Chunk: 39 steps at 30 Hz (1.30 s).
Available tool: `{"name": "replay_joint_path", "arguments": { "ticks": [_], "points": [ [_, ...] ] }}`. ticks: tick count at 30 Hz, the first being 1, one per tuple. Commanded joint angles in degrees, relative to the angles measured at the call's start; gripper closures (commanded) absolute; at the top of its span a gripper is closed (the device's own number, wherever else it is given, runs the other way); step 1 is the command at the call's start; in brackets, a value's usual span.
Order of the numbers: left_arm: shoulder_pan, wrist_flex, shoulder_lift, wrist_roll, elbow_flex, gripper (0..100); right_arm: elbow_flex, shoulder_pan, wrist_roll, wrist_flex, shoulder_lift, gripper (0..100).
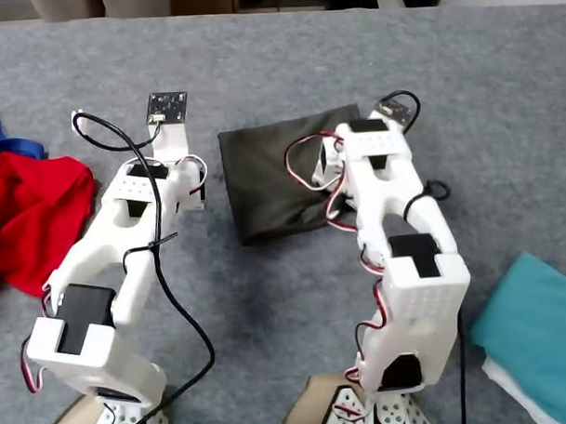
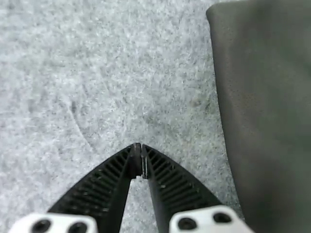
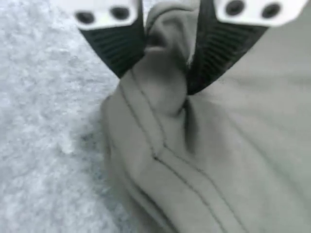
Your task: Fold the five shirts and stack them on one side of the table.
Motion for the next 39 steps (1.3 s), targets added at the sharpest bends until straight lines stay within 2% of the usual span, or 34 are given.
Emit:
{"name": "replay_joint_path", "arguments": {
  "ticks": [1, 13, 19, 31, 39],
  "points": [
    [-0.44, -0.53, -0.4, 0.26, -2.46, 98, -5.05, 3.47, 2.29, 5.89, 0.31, 99.4],
    [-0.35, -0.53, -0.4, 0.26, -2.46, 98, -21.23, 15.34, 9.23, 24.79, 0.13, 99.5],
    [-0.44, -0.44, -0.4, 0.26, -2.46, 98, -26.15, 25.36, 16.09, 32.79, -4.26, 99.5],
    [-0.53, -0.44, -0.4, 0.26, -2.46, 98, -14.46, 55.78, 36.04, 33.41, -21.93, 99.5],
    [-0.44, -0.44, -0.4, 0.26, -2.37, 98, -13.67, 78.81, 48.79, 32.97, -24.13, 99.4]
  ]
}}
